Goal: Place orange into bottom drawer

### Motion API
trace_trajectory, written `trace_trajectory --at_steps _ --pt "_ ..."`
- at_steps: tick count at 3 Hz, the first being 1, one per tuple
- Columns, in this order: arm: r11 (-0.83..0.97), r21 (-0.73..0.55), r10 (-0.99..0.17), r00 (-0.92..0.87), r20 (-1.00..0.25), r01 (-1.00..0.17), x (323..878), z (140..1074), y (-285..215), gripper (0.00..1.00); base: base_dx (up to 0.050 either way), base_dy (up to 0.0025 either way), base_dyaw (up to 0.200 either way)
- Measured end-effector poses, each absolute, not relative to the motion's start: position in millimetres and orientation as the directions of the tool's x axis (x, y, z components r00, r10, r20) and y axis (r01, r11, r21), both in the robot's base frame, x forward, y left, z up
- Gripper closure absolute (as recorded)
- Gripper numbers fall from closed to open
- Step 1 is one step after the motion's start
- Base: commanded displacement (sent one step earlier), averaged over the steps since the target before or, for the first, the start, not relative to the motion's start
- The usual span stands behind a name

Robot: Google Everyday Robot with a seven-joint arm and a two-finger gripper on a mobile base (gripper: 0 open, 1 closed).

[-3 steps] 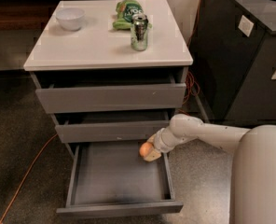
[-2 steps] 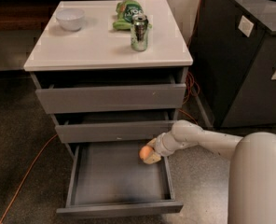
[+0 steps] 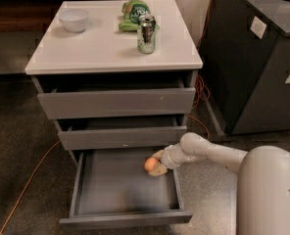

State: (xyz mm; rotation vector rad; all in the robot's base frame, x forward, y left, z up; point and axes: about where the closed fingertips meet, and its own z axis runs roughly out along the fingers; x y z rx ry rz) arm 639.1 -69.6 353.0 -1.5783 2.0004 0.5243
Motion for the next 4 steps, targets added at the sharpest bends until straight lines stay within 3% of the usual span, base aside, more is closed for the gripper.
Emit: trace_trajectory --at_steps 2,4 --pt "0.145 0.064 -0.788 -0.154 -0.596 -0.987 633.8 251.7 -27.9 1.0 0.0 0.0 0.0" --pt "0.089 0.062 -0.785 -0.109 -0.61 -0.994 624.9 197.7 3.8 1.0 0.0 0.0 0.0"
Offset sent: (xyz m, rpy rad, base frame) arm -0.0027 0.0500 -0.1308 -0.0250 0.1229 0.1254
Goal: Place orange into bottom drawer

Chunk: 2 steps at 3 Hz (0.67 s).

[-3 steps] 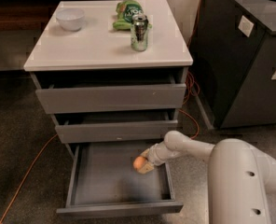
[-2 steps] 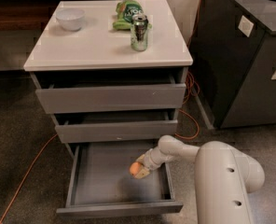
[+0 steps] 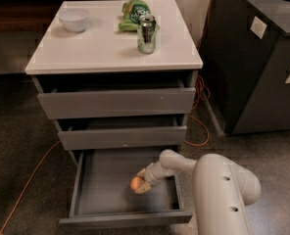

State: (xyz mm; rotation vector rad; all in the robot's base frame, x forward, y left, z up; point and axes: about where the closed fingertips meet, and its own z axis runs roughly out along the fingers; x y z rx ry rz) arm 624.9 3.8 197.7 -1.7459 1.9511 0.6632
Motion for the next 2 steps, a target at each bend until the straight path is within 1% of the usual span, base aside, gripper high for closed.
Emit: trace_trajectory --at_steps 1,2 --pt "0.077 0.068 -0.788 -0.102 -0.607 -0.995 622.4 177.6 10.4 0.84 0.0 0.0 0.0" --pt "0.073 0.074 -0.795 -0.103 -0.598 -0.995 622.6 158.8 11.9 0.61 0.0 0.0 0.0"
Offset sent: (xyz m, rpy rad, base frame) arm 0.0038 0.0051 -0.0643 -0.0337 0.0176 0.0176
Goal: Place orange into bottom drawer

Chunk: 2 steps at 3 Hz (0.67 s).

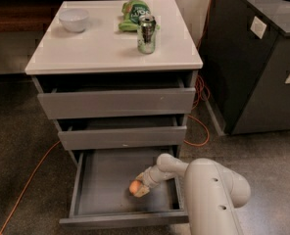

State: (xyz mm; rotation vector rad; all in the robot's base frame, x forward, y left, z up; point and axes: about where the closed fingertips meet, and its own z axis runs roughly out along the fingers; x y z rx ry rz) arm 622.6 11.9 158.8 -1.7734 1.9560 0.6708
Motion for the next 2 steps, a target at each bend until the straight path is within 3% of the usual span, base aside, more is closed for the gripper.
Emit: trace_trajectory --at_steps 1,2 --pt "0.076 0.081 -0.804 -0.109 -0.585 -0.994 623.7 141.0 9.7 0.37 0.0 0.0 0.0" --pt "0.075 0.086 -0.805 -0.111 -0.583 -0.994 621.9 135.8 10.8 0.06 0.0 0.0 0.0"
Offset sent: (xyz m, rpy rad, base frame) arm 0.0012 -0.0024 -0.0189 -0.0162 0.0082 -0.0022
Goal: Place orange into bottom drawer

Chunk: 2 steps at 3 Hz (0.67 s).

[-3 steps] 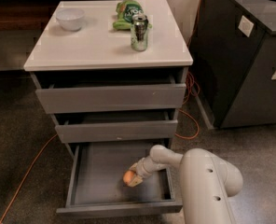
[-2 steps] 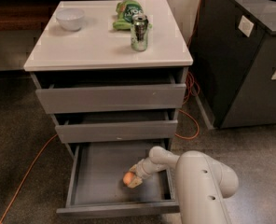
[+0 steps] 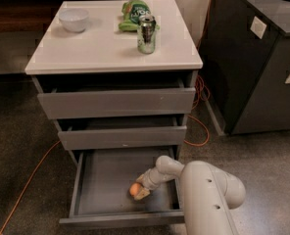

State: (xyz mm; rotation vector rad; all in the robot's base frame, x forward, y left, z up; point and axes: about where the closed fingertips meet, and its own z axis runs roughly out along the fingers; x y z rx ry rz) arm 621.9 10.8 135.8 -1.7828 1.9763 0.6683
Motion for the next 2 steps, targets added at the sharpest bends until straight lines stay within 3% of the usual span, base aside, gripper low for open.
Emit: trace_trajectory --at_steps 1,2 --pt "0.073 0.088 -0.805 -0.111 -0.583 -0.993 620.6 134.7 11.7 0.0 0.0 0.0 0.0" --pt "0.073 0.088 -0.805 -0.111 -0.583 -0.993 620.6 134.7 11.7 0.0 0.0 0.0 0.0"
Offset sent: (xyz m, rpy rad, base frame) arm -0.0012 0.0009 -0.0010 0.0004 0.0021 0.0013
